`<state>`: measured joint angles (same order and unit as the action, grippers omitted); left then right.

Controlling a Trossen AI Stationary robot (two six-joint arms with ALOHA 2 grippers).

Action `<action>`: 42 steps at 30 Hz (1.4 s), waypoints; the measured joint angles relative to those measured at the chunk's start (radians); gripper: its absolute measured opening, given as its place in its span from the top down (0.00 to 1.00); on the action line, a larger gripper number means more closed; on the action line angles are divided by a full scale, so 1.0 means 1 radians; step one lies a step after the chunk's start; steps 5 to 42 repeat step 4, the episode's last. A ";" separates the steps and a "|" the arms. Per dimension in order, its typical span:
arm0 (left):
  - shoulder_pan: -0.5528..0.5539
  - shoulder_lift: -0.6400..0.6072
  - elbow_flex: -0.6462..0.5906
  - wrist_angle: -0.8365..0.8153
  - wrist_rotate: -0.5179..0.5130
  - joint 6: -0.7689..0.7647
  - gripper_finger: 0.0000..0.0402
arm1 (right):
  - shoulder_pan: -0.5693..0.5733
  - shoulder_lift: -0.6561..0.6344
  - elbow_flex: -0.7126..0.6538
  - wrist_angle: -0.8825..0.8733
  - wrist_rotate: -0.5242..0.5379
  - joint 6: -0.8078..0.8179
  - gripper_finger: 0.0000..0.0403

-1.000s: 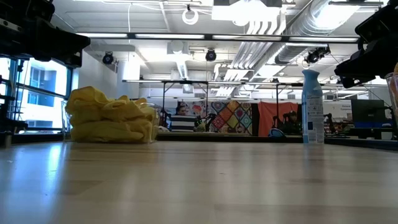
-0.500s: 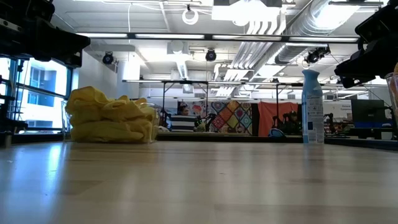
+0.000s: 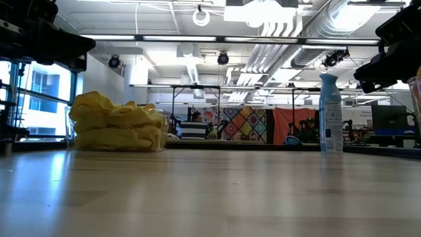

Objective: Sort microfiber towel by color & place in baskets
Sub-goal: Return to Home Position

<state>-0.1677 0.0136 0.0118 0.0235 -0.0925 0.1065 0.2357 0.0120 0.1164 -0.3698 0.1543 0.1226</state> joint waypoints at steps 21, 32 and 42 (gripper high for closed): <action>0.000 0.000 0.000 0.000 0.000 0.000 1.00 | 0.000 0.000 0.000 0.000 0.000 0.000 1.00; 0.000 0.000 0.000 0.000 0.000 0.000 1.00 | 0.000 0.000 0.000 0.000 0.000 0.000 1.00; 0.000 0.000 0.000 0.000 0.000 0.000 1.00 | 0.000 0.000 0.000 0.000 0.000 0.000 1.00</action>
